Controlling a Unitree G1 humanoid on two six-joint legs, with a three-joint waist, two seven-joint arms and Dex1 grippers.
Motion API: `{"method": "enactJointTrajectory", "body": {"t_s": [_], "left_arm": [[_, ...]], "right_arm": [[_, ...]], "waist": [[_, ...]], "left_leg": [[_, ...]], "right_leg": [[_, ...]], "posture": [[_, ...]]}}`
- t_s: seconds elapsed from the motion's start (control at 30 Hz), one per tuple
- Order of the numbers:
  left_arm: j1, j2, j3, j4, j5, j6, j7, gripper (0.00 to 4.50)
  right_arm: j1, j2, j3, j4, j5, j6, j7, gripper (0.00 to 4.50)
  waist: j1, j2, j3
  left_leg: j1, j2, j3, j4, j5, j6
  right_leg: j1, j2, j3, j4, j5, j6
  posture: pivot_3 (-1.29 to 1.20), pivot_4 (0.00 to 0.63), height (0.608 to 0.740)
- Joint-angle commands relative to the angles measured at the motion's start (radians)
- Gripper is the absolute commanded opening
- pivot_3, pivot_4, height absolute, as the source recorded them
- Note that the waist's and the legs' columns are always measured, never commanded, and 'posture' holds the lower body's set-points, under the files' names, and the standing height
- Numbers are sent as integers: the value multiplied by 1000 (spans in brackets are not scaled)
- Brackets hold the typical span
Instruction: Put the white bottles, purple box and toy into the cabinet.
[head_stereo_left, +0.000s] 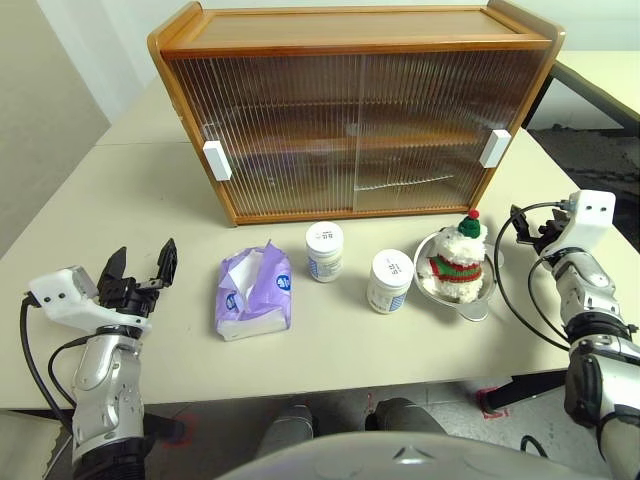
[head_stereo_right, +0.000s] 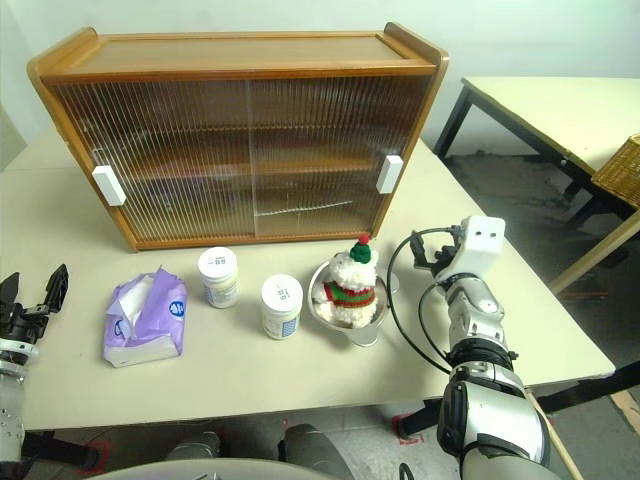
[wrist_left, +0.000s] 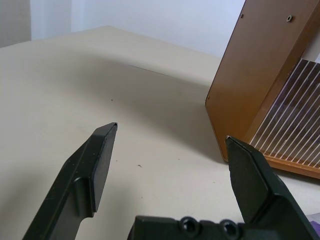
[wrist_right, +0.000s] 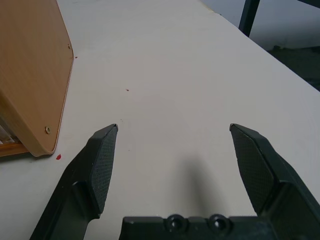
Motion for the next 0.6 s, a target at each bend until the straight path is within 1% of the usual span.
{"method": "enactJointTrajectory", "body": {"t_s": [0.03, 0.13, 0.27, 0.4, 0.53, 0.6], "left_arm": [[-26, 5, 1, 38, 5, -13, -8, 4462], [-54, 17, 1, 59, 2, -11, -17, 4462], [-72, 33, 14, 86, 4, -20, -23, 4462], [-98, 50, 20, 100, 2, -21, -20, 4462], [-123, 70, 16, 67, -8, 8, -15, 4462], [-137, 83, 18, 67, -11, 15, -17, 4462]], "right_arm": [[-14, -14, 2, -15, 2, -8, 5, 4500], [-27, -39, -9, -94, 22, -1, 23, 4500], [-12, -50, 6, -215, 31, 30, 64, 4500], [33, -65, 6, -398, 75, 102, 137, 4500], [90, -72, -15, -637, 199, 245, 224, 4500], [117, -70, -25, -752, 276, 313, 261, 4500]], "waist": [[-1, 0, 0], [-1, 1, 0], [-8, 1, 0], [-18, 1, 0], [-20, 1, 0], [-22, 1, 0]], "left_leg": [[0, 0, 0, 0, 0, 0], [0, 0, 0, 1, 0, 0], [0, 0, 1, 1, 0, 0], [0, 0, 1, 1, 0, 1], [-1, -1, 1, 2, 0, 1], [-1, -2, 1, 2, 0, 1]], "right_leg": [[0, 0, 0, 0, 0, 0], [0, 0, 0, 0, 1, 0], [0, 0, 0, 0, 1, 0], [0, 0, 0, 0, 1, 0], [0, 1, 0, 0, 0, 1], [0, 1, 1, 0, -3, 5]], "posture": [[-160, 14, 740], [-168, 15, 740], [-171, 17, 740], [-181, 19, 740], [-183, 28, 740], [-179, 25, 740]]}}
